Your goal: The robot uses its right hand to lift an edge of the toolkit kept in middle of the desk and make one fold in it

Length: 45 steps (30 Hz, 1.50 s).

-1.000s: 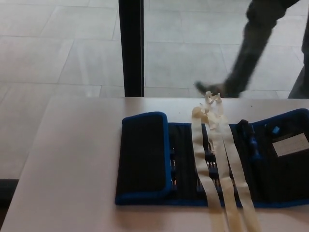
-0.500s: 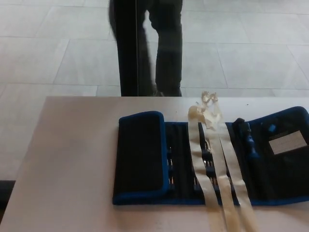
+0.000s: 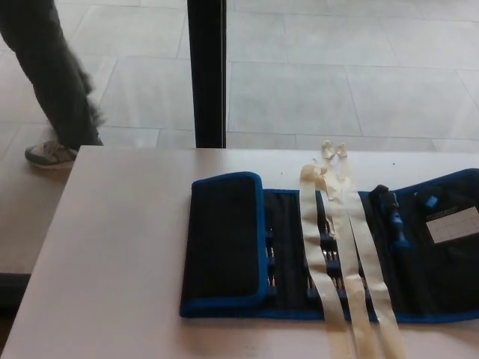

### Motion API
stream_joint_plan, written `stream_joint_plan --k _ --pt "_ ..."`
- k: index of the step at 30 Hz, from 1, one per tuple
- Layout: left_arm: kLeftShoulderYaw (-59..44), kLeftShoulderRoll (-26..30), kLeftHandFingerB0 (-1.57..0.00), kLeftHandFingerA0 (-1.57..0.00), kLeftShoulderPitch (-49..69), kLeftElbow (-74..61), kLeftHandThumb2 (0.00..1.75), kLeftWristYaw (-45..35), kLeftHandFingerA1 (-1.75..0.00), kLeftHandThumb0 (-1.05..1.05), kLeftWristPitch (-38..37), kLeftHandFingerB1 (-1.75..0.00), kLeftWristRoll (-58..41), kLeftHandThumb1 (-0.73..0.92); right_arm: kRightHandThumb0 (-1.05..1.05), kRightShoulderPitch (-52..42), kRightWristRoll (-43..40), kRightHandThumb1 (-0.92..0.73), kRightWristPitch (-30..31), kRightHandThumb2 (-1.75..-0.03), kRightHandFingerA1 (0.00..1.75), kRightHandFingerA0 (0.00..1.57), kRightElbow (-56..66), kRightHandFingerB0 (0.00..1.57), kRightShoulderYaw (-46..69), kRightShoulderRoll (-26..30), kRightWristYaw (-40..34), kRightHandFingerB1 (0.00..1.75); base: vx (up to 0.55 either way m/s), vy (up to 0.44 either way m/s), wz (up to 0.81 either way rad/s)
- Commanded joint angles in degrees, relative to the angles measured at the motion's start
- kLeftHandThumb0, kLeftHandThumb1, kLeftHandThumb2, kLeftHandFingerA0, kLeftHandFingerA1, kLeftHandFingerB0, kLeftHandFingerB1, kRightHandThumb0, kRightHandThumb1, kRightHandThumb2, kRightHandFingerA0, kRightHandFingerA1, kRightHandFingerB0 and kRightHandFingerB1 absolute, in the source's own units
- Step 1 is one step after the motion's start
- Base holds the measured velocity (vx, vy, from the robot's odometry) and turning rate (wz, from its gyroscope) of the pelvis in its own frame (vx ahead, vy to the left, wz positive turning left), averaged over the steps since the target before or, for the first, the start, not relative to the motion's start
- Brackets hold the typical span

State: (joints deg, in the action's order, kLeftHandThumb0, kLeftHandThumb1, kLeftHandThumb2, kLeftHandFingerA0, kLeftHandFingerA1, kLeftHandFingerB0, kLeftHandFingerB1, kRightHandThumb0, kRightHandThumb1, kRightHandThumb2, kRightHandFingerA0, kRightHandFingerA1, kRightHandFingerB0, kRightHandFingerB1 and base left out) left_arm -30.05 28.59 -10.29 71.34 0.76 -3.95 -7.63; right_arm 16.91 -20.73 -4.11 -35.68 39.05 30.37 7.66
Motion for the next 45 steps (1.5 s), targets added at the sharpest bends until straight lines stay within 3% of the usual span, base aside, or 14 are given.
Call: stream_joint_plan --k 1,5,6,7,8,9,11,14,15,23,24,39,40,45 --pt "-0.55 1.21 -0.58 -0.66 0.64 0.33 0.56 0.63 -0.75 -0.6 -1.38 -0.51 -1.73 0.52 -0.68 -7.7 0.56 -0.71 12.58 -0.62 0.47 0.56 10.3 0.38 -8.22 -5.72 0.76 0.36 0.0 0.0 0.0" --pt "-0.7 1.56 -0.59 -0.68 1.07 0.43 0.56 0.45 -0.78 -0.61 -1.6 -0.5 -1.8 0.52 -0.67 -8.27 2.21 -0.71 14.68 -0.61 0.48 0.56 9.45 0.41 -11.35 -5.53 0.33 0.37 0.0 0.0 0.0" --pt "-0.61 1.59 -0.55 -0.64 1.12 0.36 0.83 0.37 -0.78 -0.62 -1.61 -0.61 -1.76 0.39 -0.65 -8.57 2.29 -0.71 14.99 -0.62 0.48 0.56 9.28 0.42 -12.0 -5.46 0.47 0.38 0.0 0.0 0.0" --pt "-0.53 1.61 -0.59 -0.64 1.25 0.41 0.56 0.11 -0.77 -0.61 -1.97 -0.5 -1.72 0.51 -0.63 -9.01 2.39 -0.71 15.74 -0.61 0.48 0.61 9.44 0.44 -12.83 -5.39 0.41 0.38 0.0 0.0 0.0" --pt "-0.37 1.63 -0.59 -0.64 1.3 0.51 0.56 0.28 -0.77 -0.63 -2.15 -0.51 -1.54 0.51 -0.57 -9.33 2.52 -0.52 16.47 -0.96 0.68 0.64 9.62 0.32 -13.51 -5.29 0.35 0.51 0.0 0.0 0.0" --pt "-0.43 1.61 -0.56 -0.62 1.26 0.49 0.83 0.43 -0.75 -0.64 -2.02 -0.61 -1.63 0.38 -0.64 -9.75 2.76 -0.71 17.15 -0.62 0.47 0.61 10.13 0.45 -14.39 -4.91 0.64 0.38 0.0 0.0 0.0" --pt "-0.47 1.66 -0.62 -0.63 1.16 0.46 0.56 0.63 -0.73 -0.63 -1.77 -0.51 -1.7 0.5 -0.68 -10.61 3.53 -0.64 17.7 -0.68 0.52 0.58 10.71 0.42 -16.39 -4.2 1.98 0.41 0.0 0.0 0.0" --pt "0.25 1.82 -0.56 -0.63 1.28 0.24 0.83 0.87 -0.74 -0.63 -1.68 -0.61 -1.08 0.39 -0.63 -11.4 4.24 -0.72 18.91 -0.62 0.49 0.6 11.6 0.49 -18.65 -3.83 2.13 0.39 0.0 0.0 0.0" --pt "0.13 1.83 -0.59 -0.65 1.27 0.31 0.56 0.75 -0.75 -0.63 -1.68 -0.5 -1.27 0.51 -0.63 -11.87 5.21 -0.74 19.02 -0.62 0.49 0.59 11.89 0.45 -20.19 -3.48 2.82 0.39 0.0 0.0 0.0" --pt "0.18 1.79 -0.6 -0.64 1.54 0.28 0.56 0.39 -0.75 -0.64 -2.21 -0.51 -1.57 0.51 -0.63 -12.66 8.19 -0.75 22.75 -0.63 0.49 0.6 11.43 0.46 -27.91 -1.79 6.53 0.4 0.0 0.0 0.0" --pt "0.13 1.79 -0.54 -0.62 1.58 0.34 0.83 0.19 -0.76 -0.66 -2.35 -0.6 -1.65 0.38 -0.63 -12.24 8.16 -0.75 23.25 -0.63 0.49 0.6 10.8 0.48 -28.39 -1.75 6.45 0.4 0.0 0.0 0.0" --pt "0.78 2.2 -0.58 -0.66 1.48 0.58 0.56 0.45 -0.74 -0.61 -1.86 -0.5 -1.59 0.52 -0.62 -6.59 8.11 -0.73 28.06 -0.62 0.48 0.61 14.32 0.52 -31.46 -3.26 5.72 0.41 0.0 0.0 0.0" --pt "0.95 2.25 -0.53 -0.63 1.59 0.52 0.83 0.36 -0.75 -0.62 -1.92 -0.61 -1.55 0.4 -0.61 -5.31 8.36 -0.74 28.85 -0.62 0.47 0.62 14.53 0.53 -32.08 -4.16 5.14 0.4 0.0 0.0 0.0" --pt "0.79 2.43 -0.57 -0.68 1.48 1.06 0.55 0.3 -0.73 -0.6 -1.79 -0.49 -1.99 0.53 -0.57 -3.3 6.84 -0.74 30.38 -0.62 0.5 0.61 15.18 0.52 -31.33 -7.28 4.58 0.42 0.0 0.0 0.0"
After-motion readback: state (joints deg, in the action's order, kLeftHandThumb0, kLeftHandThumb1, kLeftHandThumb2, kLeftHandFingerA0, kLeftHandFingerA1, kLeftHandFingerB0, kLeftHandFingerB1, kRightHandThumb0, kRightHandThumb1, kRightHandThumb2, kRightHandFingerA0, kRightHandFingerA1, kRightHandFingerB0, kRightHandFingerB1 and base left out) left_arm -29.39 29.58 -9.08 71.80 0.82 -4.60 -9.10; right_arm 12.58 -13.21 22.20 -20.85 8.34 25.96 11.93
